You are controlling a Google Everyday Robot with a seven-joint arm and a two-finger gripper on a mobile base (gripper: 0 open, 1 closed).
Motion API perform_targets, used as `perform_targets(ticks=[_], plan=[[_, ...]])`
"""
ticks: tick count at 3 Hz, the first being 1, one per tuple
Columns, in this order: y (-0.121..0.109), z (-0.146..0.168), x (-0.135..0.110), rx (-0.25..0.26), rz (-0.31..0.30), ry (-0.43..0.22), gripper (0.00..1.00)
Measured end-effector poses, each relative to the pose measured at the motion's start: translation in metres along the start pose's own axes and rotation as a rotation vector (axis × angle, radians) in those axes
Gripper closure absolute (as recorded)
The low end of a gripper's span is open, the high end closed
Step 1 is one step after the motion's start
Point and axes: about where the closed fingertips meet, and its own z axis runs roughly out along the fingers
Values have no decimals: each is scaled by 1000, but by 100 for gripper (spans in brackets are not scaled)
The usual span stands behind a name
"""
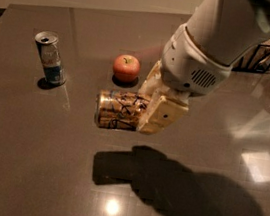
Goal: Pick orange can
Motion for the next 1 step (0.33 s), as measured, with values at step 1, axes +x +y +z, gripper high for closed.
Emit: perform_targets(ticks=[1], plan=[[0,-1,-1,1,0,-3,100]])
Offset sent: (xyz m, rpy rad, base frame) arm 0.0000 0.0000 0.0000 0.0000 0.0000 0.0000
